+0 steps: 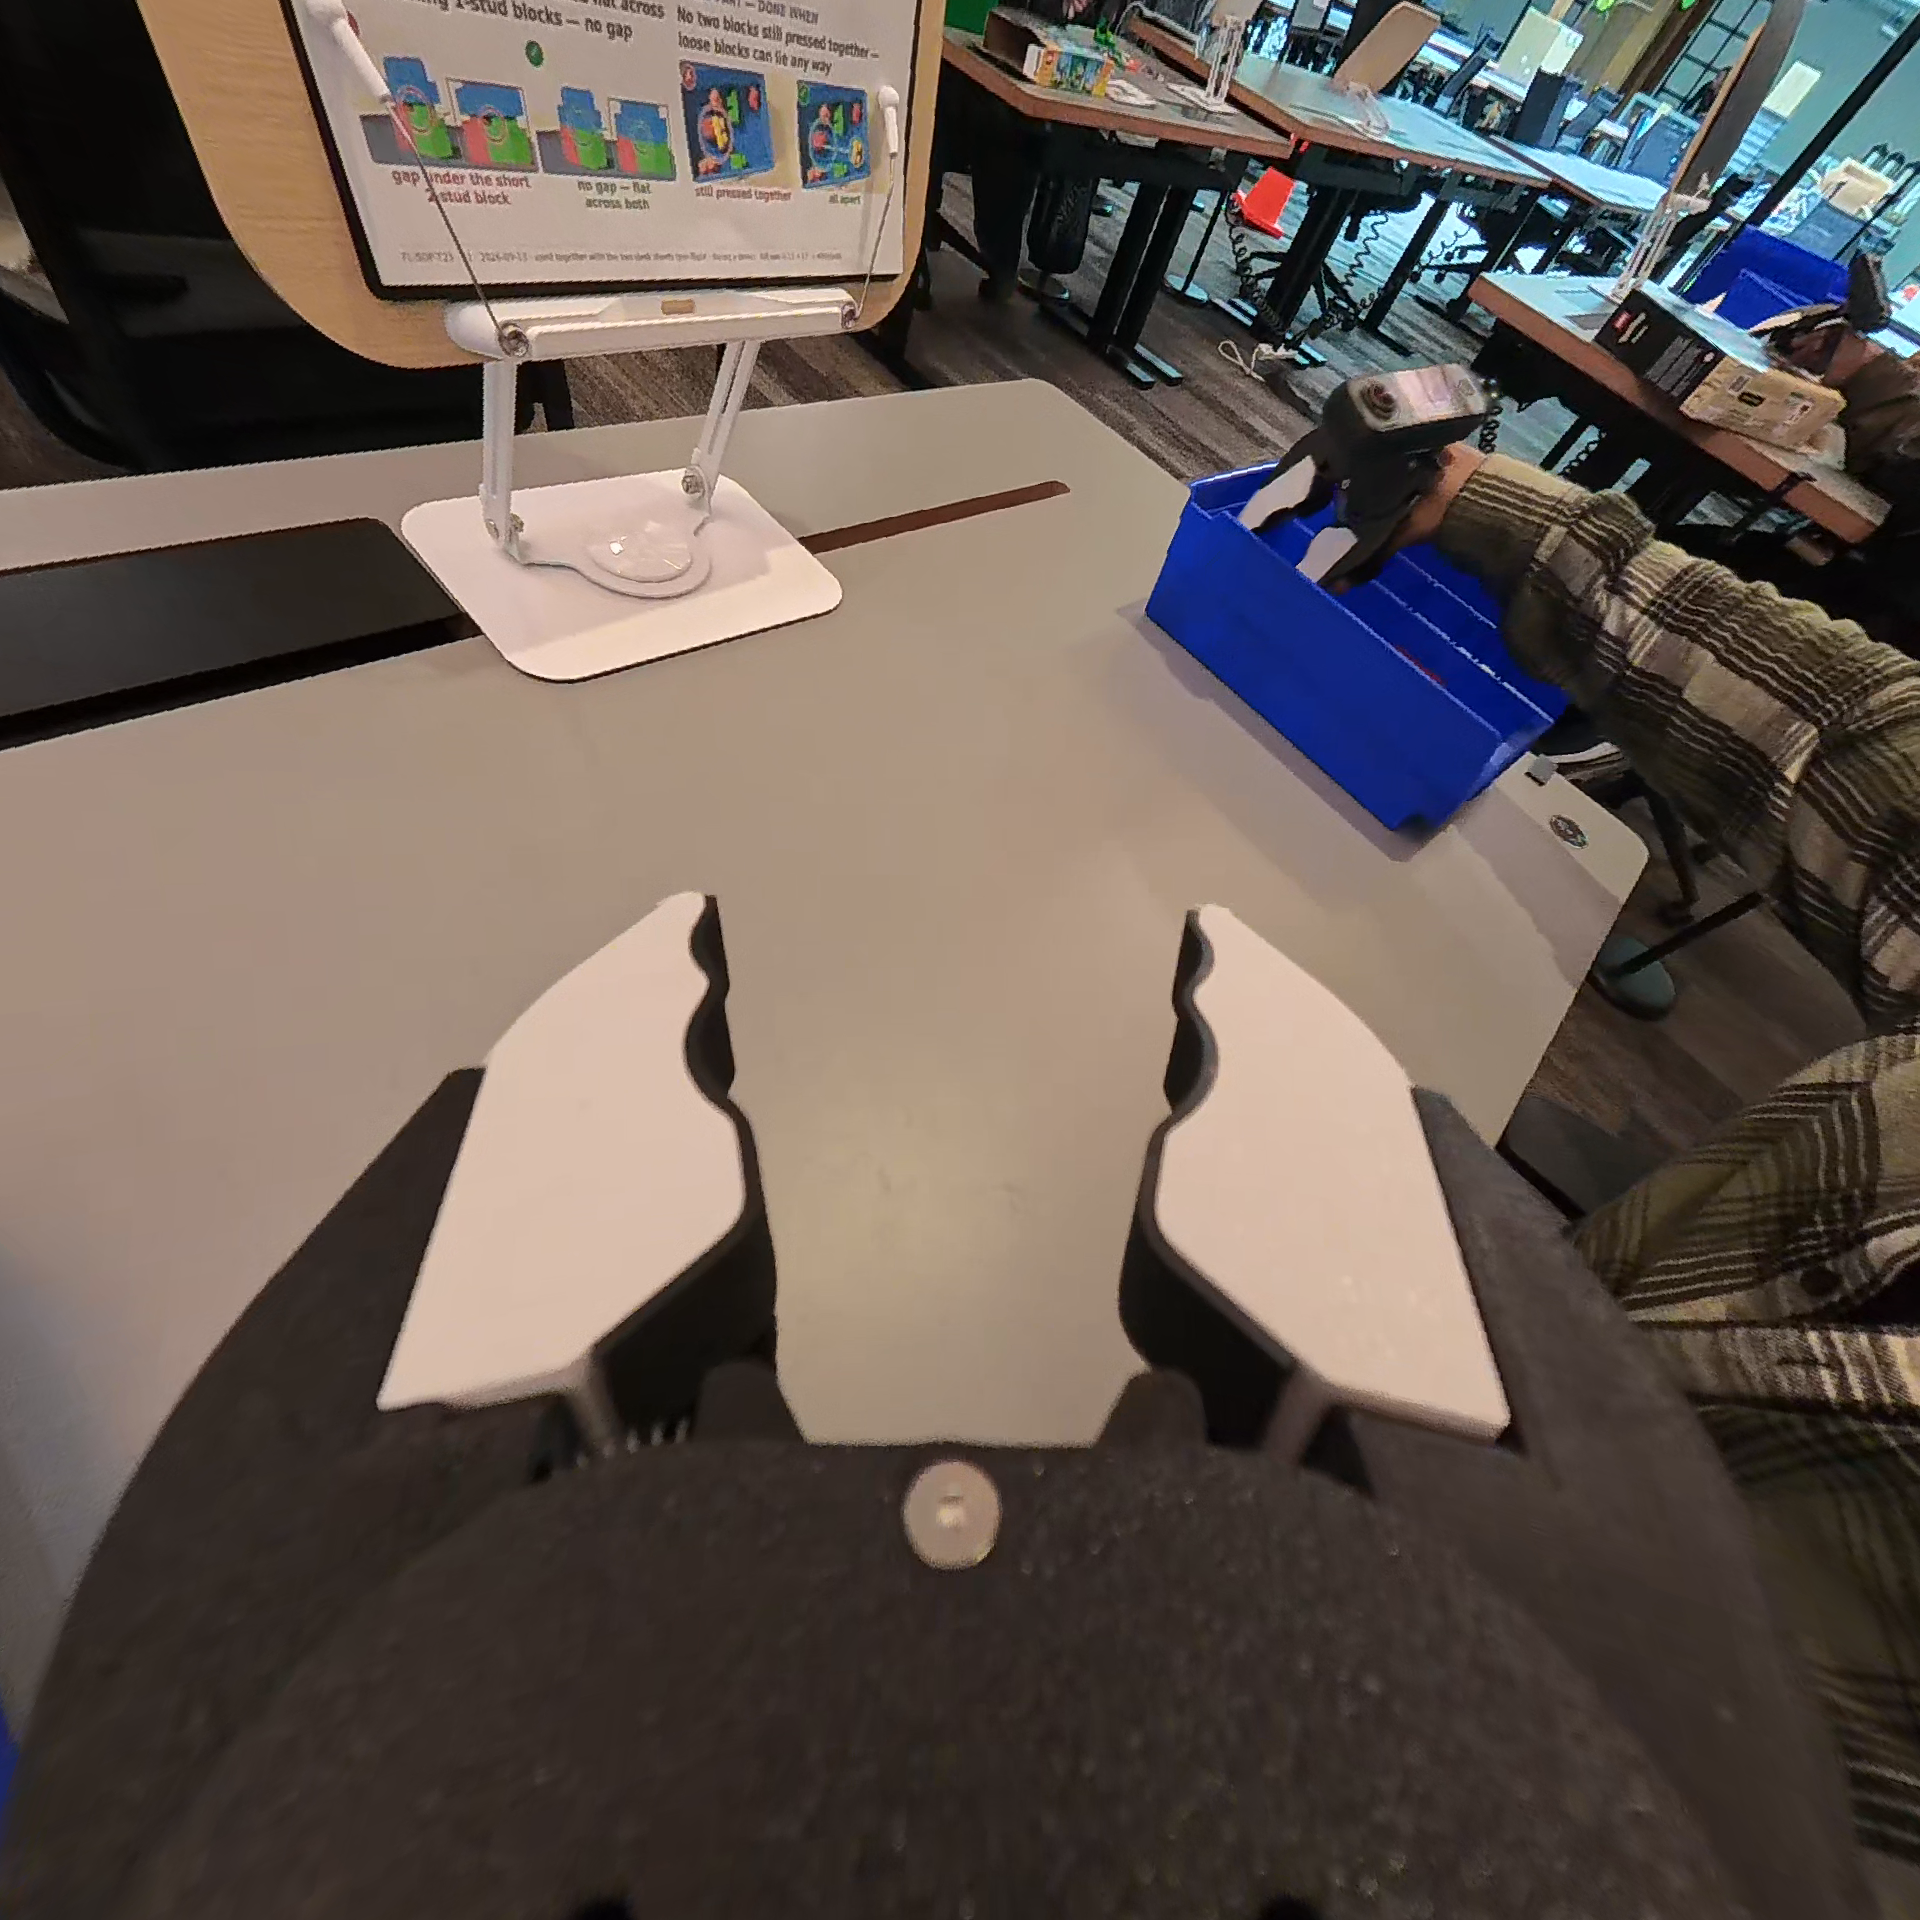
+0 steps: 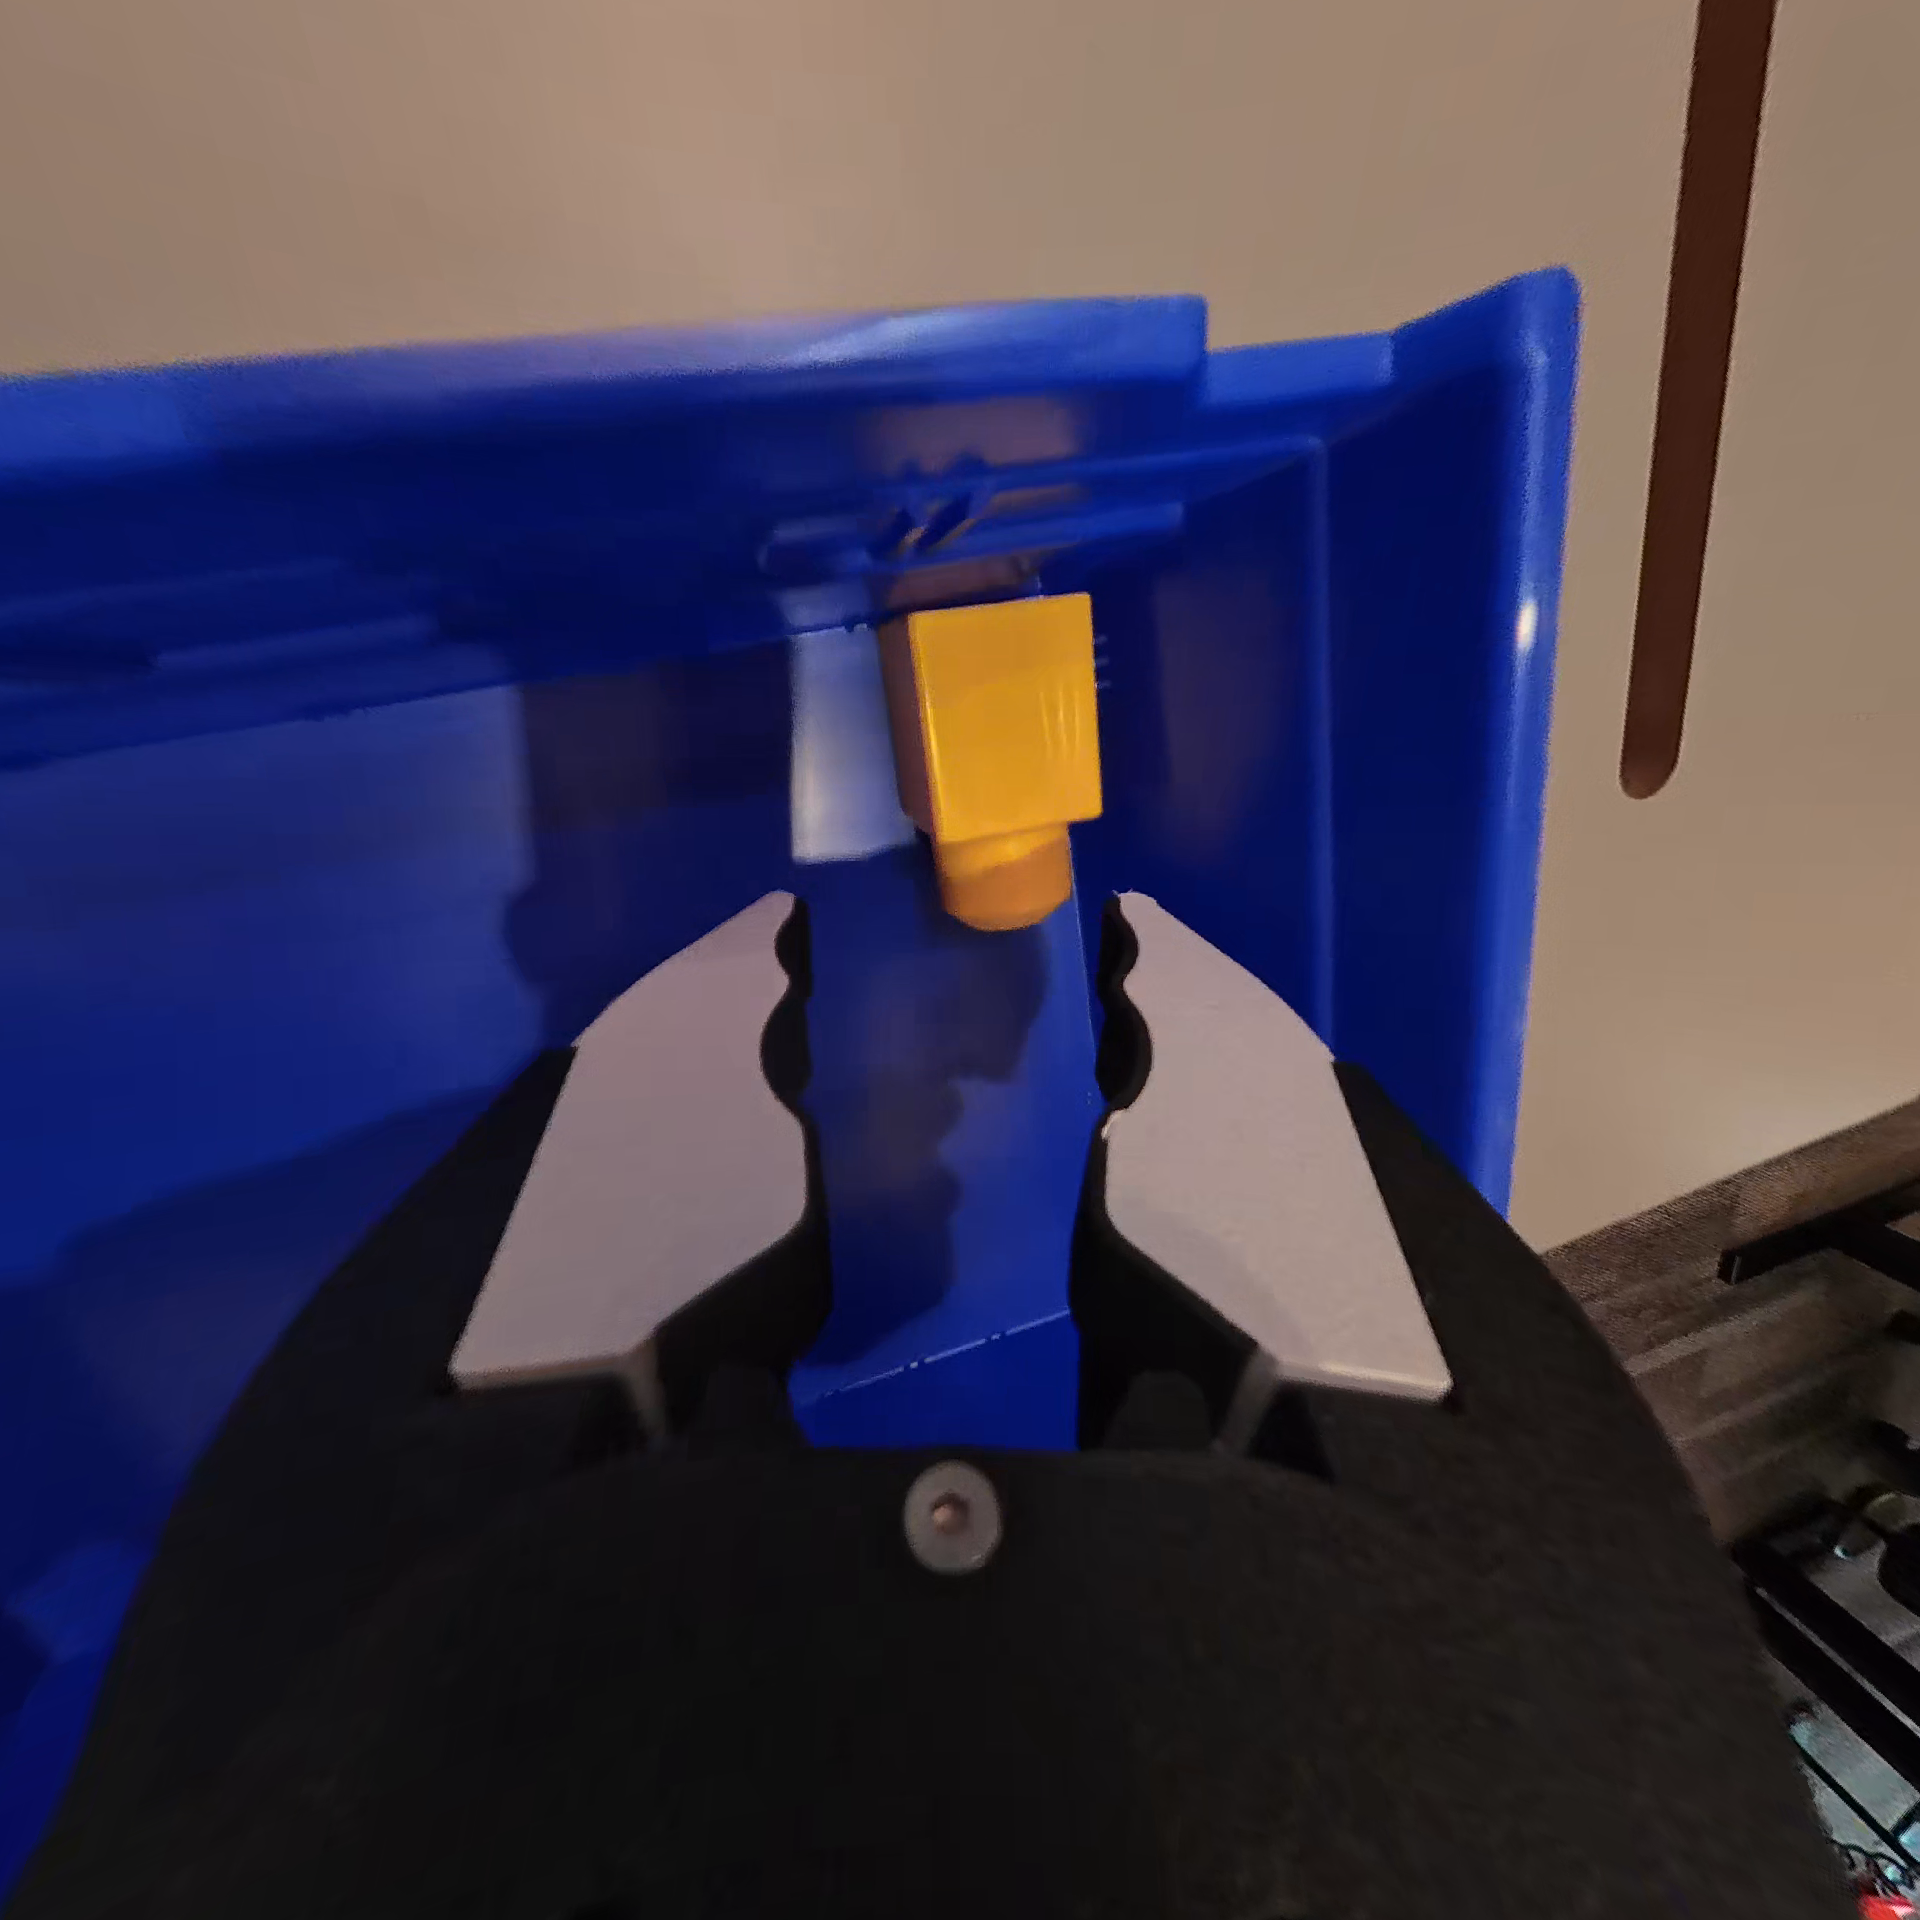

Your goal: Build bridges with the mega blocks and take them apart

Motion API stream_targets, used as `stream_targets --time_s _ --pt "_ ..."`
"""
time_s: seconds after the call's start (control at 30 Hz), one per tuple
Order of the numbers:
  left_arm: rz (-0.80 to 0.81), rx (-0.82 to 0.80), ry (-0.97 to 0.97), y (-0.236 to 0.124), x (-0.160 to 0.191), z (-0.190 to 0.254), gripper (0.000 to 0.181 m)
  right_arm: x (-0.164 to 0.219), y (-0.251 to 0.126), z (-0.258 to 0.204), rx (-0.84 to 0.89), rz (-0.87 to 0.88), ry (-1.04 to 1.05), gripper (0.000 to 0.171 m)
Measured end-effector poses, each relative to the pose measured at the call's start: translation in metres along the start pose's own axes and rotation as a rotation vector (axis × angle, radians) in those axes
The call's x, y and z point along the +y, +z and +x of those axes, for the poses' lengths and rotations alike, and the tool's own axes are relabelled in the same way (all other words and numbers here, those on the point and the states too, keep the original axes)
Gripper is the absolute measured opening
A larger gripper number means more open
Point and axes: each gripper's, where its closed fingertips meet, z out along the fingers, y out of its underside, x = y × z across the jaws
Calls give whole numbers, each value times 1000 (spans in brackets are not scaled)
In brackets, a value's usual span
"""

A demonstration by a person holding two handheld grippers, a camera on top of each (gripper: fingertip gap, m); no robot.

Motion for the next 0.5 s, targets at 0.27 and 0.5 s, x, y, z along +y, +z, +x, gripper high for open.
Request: stream_targets --time_s 0.27,0.5 --pt "-14 30 -6 8 3 4 82 8 26 -2 -39 -101 -13 29" --pt "-21 88 17 25 9 16 79 11 -8 -6 -32 -83 98 29"
